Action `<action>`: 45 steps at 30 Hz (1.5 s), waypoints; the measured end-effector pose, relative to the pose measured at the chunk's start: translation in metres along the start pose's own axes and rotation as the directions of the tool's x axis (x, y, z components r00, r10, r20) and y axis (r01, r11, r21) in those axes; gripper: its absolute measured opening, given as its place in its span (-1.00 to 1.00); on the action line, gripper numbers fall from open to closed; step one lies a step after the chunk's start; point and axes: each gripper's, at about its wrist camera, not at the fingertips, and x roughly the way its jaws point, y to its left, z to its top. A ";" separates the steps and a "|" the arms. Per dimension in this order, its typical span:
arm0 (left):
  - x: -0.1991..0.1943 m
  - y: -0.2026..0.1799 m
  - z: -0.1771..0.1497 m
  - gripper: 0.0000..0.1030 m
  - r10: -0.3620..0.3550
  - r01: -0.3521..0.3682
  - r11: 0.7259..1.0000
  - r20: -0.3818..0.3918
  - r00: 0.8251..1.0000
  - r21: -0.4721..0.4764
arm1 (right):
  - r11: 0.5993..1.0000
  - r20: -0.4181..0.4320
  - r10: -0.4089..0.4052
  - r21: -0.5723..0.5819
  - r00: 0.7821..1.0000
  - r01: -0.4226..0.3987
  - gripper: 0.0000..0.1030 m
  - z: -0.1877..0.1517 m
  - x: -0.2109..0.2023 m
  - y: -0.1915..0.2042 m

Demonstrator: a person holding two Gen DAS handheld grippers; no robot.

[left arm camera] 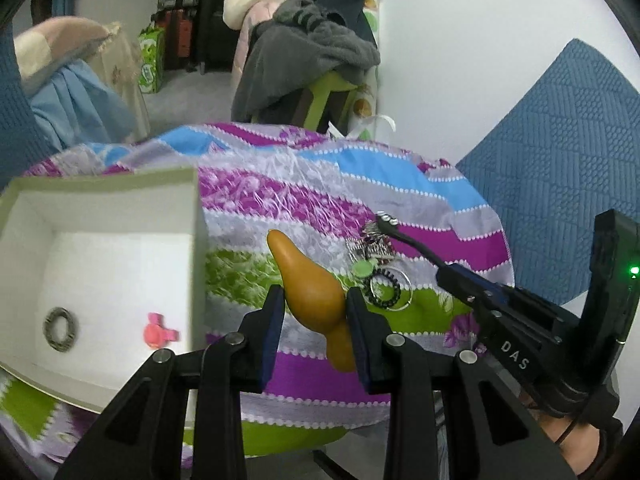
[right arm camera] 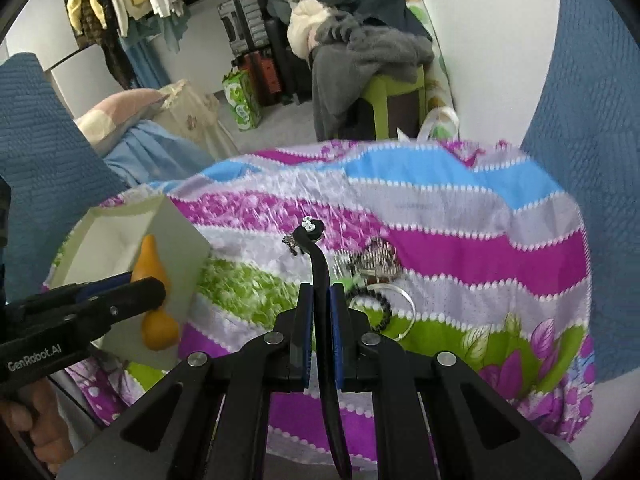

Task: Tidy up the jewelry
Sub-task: 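Lift and carry the pendant in the left tool while the right tool carries the hairpin over the box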

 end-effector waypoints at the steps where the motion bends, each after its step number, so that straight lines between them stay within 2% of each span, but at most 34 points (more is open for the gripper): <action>1: -0.007 0.002 0.004 -0.40 0.005 -0.005 1.000 0.007 1.000 0.004 | 1.000 0.010 -0.005 -0.001 1.000 0.005 -0.88 0.004 -0.005 0.004; 14: -0.104 0.025 0.054 -0.39 0.041 -0.050 0.997 0.139 0.989 0.065 | 0.999 0.166 -0.043 -0.015 0.985 0.046 -0.88 0.059 -0.072 0.051; 16: -0.118 0.031 0.061 -0.39 0.074 -0.087 0.993 0.156 0.985 0.084 | 0.999 0.193 -0.045 -0.016 0.980 0.049 -0.88 0.066 -0.083 0.061; 21: -0.147 0.051 0.071 -0.39 0.074 -0.090 0.993 0.198 0.977 0.071 | 0.999 0.239 -0.029 -0.025 0.971 0.036 -0.88 0.084 -0.101 0.089; 27: -0.174 0.079 0.074 -0.39 0.088 -0.101 0.994 0.227 0.970 0.047 | 0.997 0.264 0.002 -0.077 0.965 0.019 -0.88 0.094 -0.103 0.129; 35: -0.169 0.125 0.058 -0.39 0.119 -0.122 0.992 0.192 0.974 0.004 | 0.995 0.200 0.048 -0.101 0.979 -0.028 -0.88 0.080 -0.069 0.166; 45: -0.122 0.164 0.027 -0.39 0.145 -0.144 0.989 0.071 0.987 -0.023 | 0.989 0.014 0.096 -0.112 0.995 -0.094 -0.88 0.034 -0.006 0.198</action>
